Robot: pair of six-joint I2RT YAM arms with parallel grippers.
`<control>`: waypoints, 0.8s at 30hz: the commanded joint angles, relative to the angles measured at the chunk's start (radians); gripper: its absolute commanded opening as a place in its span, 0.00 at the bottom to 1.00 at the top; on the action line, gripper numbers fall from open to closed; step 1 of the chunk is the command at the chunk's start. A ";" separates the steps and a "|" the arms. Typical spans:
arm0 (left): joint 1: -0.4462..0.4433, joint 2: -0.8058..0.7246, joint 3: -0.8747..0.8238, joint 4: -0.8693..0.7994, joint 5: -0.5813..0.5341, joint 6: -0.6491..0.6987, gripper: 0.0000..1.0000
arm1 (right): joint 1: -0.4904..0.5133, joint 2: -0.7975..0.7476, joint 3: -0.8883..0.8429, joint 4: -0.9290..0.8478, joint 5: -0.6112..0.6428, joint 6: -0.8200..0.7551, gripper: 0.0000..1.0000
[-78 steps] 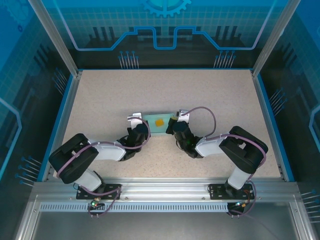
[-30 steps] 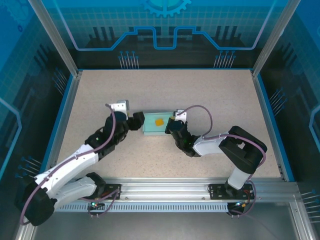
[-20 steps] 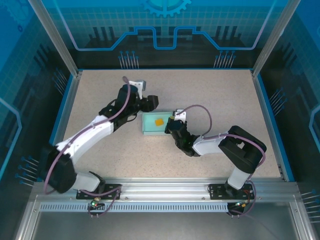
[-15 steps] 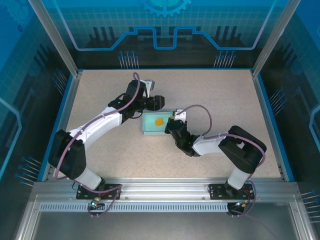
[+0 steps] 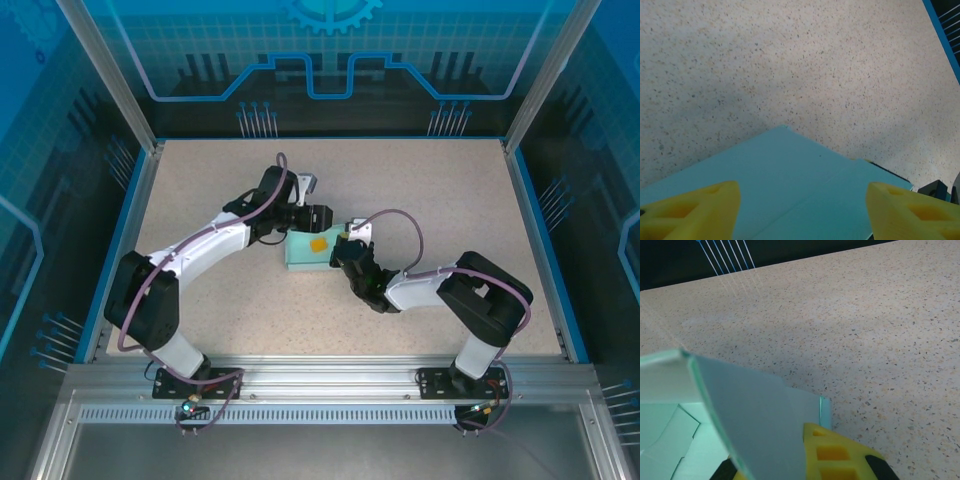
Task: Fold the paper box
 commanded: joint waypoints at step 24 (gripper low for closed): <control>-0.013 0.037 -0.133 0.080 0.052 -0.066 0.68 | 0.039 -0.186 -0.128 -0.215 -0.093 -0.153 0.27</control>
